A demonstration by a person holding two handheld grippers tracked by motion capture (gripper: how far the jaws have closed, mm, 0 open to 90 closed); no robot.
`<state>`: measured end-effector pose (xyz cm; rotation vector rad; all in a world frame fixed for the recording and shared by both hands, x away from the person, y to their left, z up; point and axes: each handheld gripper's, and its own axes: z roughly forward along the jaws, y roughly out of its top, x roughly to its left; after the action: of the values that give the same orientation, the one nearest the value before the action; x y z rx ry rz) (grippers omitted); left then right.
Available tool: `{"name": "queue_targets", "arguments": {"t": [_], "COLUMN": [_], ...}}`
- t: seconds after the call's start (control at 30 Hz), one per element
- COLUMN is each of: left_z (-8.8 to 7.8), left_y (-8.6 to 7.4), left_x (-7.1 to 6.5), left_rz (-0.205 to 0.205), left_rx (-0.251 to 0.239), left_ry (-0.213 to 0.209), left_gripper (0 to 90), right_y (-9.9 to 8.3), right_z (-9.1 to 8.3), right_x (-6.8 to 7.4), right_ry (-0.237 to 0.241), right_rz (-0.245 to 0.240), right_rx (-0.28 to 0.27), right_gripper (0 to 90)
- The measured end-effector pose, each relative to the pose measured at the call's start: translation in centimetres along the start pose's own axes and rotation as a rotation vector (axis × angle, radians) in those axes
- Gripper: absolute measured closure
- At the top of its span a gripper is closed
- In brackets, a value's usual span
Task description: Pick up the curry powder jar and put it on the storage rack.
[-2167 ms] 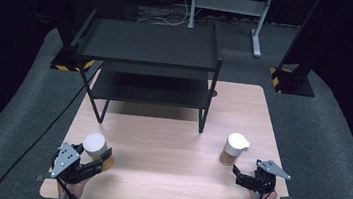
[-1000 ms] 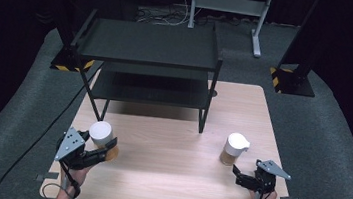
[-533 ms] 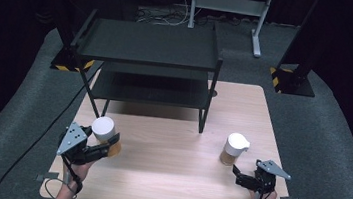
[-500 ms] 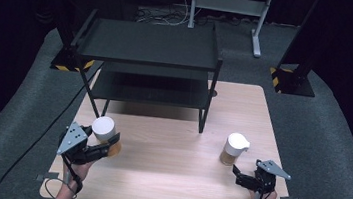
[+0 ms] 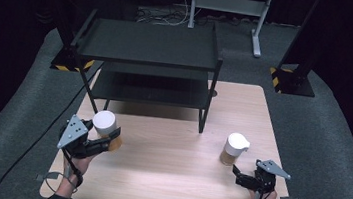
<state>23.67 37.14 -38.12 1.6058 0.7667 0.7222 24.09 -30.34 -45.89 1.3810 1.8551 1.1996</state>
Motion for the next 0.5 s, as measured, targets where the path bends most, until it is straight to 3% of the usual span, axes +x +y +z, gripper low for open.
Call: {"name": "queue_targets", "arguments": {"t": [0.5], "left_z": [0.9], "left_y": [1.8], "left_x": [0.4], "left_rz": [0.046], "left_rx": [0.0], "left_ry": [-0.019], "left_gripper": [35.3], "right_y": [-0.1], "right_z": [0.0], "right_x": [0.0], "right_ry": [0.0], "right_rz": [0.003], "right_rx": [-0.004], "right_gripper": [0.2]}}
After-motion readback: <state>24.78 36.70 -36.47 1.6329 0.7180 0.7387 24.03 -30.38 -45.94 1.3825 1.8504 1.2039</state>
